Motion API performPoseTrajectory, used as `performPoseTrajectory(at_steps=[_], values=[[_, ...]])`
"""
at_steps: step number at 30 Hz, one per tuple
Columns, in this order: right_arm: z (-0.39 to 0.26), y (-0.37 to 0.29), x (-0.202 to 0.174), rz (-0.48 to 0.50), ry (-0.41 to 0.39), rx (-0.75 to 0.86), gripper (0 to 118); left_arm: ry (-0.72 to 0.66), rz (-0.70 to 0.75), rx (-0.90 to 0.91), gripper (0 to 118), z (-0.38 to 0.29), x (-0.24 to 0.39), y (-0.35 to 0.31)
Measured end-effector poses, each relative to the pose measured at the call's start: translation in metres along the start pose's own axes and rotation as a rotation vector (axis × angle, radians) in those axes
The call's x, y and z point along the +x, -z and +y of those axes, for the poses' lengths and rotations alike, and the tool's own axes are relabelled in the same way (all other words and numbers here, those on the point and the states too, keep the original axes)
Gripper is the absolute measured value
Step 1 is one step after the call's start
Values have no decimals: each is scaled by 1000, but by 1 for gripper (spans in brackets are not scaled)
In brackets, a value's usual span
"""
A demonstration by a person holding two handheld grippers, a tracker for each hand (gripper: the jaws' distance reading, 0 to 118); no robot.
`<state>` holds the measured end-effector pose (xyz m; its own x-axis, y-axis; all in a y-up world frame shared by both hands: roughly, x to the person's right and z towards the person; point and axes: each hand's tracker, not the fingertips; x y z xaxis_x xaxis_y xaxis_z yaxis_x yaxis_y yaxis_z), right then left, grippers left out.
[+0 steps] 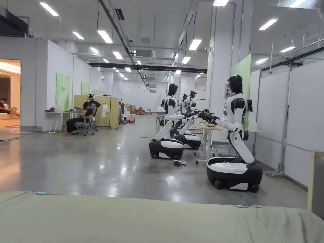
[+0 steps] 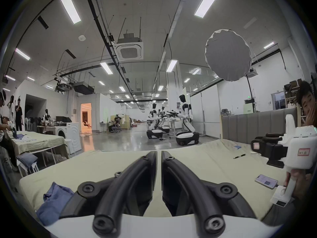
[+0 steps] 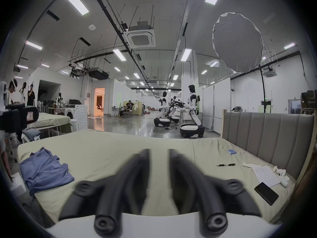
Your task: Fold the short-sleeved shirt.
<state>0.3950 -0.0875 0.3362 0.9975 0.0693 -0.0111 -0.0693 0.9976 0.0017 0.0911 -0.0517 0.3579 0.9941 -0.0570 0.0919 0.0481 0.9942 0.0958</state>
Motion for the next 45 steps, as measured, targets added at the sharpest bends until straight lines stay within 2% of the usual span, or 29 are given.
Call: performPoseTrajectory(at_steps=[1,3,7,11,17,22,25,30,43,45], values=[[-1,-1,0,-8,3,2,10,-3,-4,-12,7,0,0,2],[1,0,1,5,-1,-12,1,-2,13,-16,5,-3,-3,5],[2,1,-1,-10,-17,-23,0,-14,12,-28,3,-4,-10,7],[3,2,4,-16,29,-21,0,-9,12,-37,3,-5,-12,7],[5,6,10,-10,40,-16,0,-8,32,-19,3,-2,-10,6],[4,7,9,2,14,-29,0,-11,46,-22,3,-2,-13,5],[2,9,4,-26,-49,-50,0,-23,47,-36,3,-4,-15,7],[3,5,6,-24,-31,-31,0,-44,39,-53,3,-4,-18,12],[9,3,13,-61,-58,-43,0,-35,43,-39,3,2,-16,10],[11,2,18,-62,-24,-40,0,-34,49,-44,3,3,-19,10]])
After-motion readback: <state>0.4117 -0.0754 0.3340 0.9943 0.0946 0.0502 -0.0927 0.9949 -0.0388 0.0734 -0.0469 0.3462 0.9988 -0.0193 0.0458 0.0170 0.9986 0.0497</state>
